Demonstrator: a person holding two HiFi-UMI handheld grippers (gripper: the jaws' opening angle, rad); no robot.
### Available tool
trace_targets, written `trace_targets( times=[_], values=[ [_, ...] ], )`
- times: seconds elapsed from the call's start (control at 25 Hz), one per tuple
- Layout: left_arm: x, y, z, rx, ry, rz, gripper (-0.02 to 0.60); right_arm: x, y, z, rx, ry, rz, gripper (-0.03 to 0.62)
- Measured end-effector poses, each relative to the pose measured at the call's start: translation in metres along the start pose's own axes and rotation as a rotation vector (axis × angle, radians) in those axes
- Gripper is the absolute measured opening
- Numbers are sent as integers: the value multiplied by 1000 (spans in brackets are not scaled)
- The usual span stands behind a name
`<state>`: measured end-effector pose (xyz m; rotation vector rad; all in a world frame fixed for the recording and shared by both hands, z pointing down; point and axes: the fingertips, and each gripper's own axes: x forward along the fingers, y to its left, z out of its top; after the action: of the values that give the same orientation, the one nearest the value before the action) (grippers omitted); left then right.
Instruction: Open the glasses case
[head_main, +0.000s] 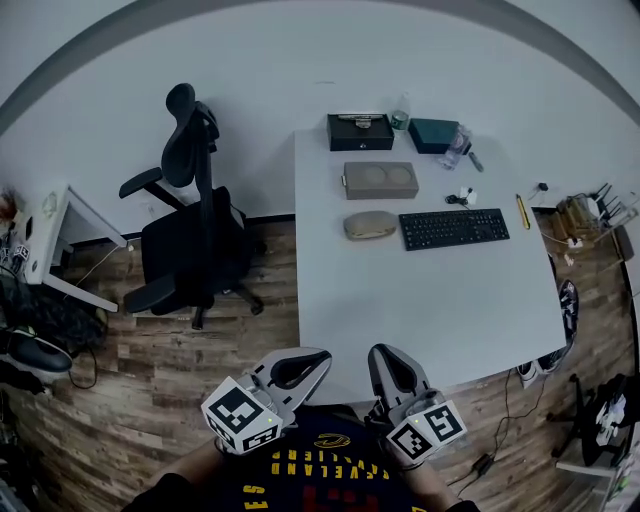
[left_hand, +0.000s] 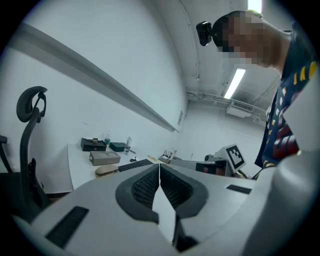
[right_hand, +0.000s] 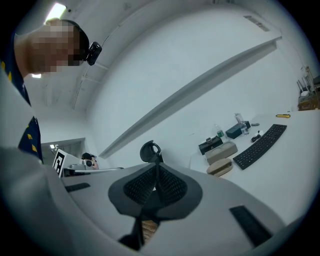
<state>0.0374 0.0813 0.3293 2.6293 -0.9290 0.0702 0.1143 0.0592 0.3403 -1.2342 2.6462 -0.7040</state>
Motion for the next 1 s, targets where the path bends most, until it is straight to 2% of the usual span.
trace_targets(
  times=[0.28, 0.52, 0.68, 0.84, 1.0],
  values=[
    [30, 15, 1, -39, 60, -17, 15, 11, -30, -6, 82, 19, -18, 28],
    [57, 33, 2, -2, 123, -94, 15, 29, -56, 1, 101, -13, -103, 28],
    [73, 57, 6, -4, 130, -118, 15, 47, -75, 3, 111, -7, -160, 28],
    [84, 83, 6, -57, 119, -122, 15, 68, -90, 7, 101, 28, -197, 28],
    [100, 108, -3, -67, 120, -114, 15, 84, -109, 7, 82, 66, -233, 28]
  ],
)
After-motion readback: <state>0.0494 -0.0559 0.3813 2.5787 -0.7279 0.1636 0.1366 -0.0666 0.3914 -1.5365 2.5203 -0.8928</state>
